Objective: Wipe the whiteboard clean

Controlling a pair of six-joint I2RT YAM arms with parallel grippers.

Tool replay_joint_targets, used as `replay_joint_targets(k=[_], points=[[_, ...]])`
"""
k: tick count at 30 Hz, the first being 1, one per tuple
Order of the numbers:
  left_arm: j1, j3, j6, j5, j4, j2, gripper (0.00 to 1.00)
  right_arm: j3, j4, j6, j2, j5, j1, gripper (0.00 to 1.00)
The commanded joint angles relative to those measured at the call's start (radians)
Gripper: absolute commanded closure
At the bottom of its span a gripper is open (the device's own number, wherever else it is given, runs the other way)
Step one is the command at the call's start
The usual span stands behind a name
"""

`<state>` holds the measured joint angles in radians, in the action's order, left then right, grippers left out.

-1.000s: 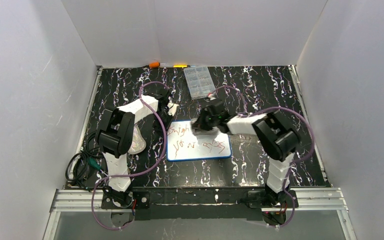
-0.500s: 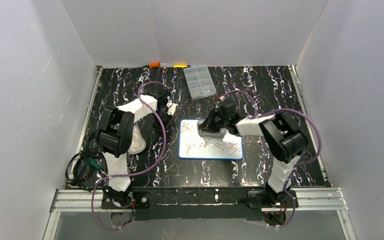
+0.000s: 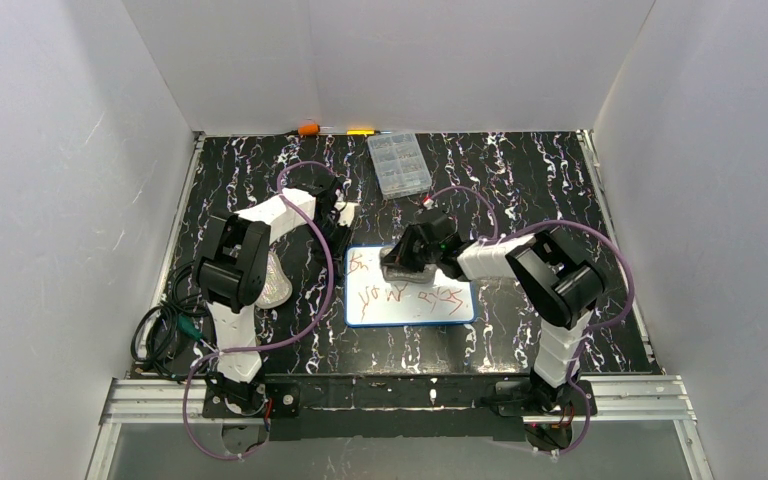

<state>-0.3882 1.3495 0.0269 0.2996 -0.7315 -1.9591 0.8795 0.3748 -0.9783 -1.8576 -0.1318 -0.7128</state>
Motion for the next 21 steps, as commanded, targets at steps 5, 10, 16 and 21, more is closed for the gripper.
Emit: replay_joint_targets(k=[5, 10, 16, 21], points=[[-0.001, -0.047, 0.004, 0.061, -0.009, 0.017, 0.68, 0.032, -0.155, 0.031, 0.075, 0.173, 0.012, 0.99], [-0.001, -0.043, -0.022, -0.002, -0.007, 0.010, 0.77, 0.100, -0.359, 0.188, 0.194, 0.081, 0.103, 0.99], [-0.004, -0.012, -0.022, -0.010, 0.001, -0.027, 0.91, -0.029, -0.584, 0.360, 0.382, 0.014, 0.223, 0.99], [-0.018, 0.033, -0.014, -0.002, 0.000, -0.061, 0.92, -0.197, -0.629, 0.403, 0.506, 0.018, 0.239, 0.99]])
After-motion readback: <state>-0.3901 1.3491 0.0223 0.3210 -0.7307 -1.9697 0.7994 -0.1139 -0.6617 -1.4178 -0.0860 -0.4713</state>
